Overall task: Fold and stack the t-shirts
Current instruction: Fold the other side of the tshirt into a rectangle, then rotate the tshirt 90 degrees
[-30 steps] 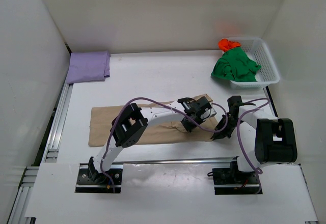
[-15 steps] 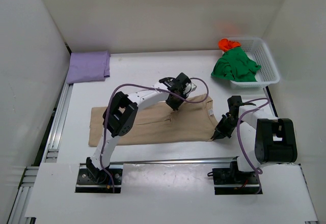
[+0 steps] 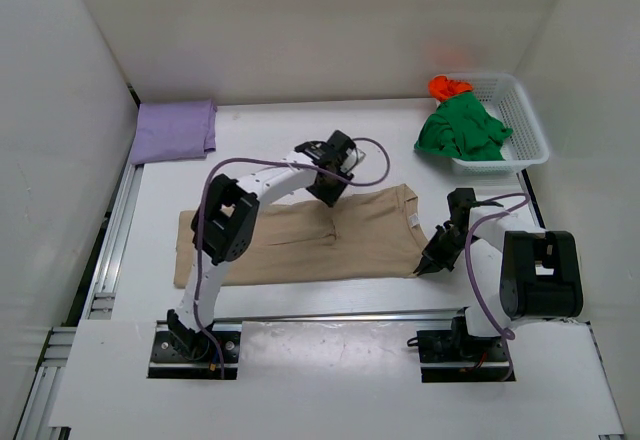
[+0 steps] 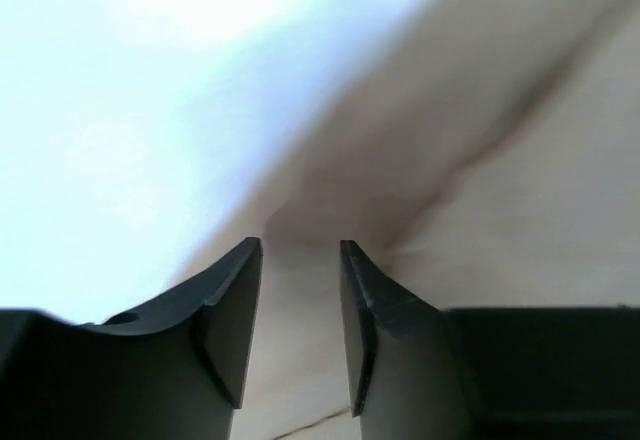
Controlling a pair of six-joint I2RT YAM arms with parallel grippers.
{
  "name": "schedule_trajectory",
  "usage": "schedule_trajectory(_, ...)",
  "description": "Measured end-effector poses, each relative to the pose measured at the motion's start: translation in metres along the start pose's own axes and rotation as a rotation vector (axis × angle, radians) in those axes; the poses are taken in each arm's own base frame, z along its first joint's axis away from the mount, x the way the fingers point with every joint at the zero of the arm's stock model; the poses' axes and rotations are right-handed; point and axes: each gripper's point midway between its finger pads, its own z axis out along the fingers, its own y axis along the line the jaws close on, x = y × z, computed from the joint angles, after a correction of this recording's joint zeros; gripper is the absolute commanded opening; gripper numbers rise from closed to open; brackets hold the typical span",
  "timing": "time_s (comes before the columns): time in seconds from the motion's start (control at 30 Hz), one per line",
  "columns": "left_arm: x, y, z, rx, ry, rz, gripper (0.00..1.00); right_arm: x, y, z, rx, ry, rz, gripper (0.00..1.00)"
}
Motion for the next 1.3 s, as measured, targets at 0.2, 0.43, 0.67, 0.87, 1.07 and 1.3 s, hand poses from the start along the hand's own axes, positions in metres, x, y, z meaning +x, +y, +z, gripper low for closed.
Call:
schedule_trajectory(0.2,0.026,0.117,-0.043,-0.164,-0.010,-0.203,0.68,0.000,0.000,0.000,-0.001,0.003,0.005,0.00)
schedule_trajectory(0.43,0.184,0.273,-0.095,-0.384,0.119,-0.651,0.77,-0.001,0.000,0.000,0.020,0.020,0.016,0.00)
schedule_trajectory(0.67,0.269,0.269,-0.074,-0.346,0.310,-0.783,0.82,-0.003,0.000,0.000,0.052,0.057,0.031,0.01)
schedule_trajectory(0.87,0.259,0.294,-0.062,-0.303,0.259,-0.852,0.42,-0.005,0.002,0.000,0.092,0.107,0.051,0.01)
schedule_trajectory(1.07,0.270,0.294,-0.066,-0.294,0.214,-0.904,0.45,-0.036,0.024,-0.001,0.136,0.081,0.028,0.01)
schedule_trajectory(1.3,0.324,0.276,-0.093,-0.302,0.288,-1.019,0.72,-0.168,0.154,-0.006,0.079,-0.181,-0.118,0.00)
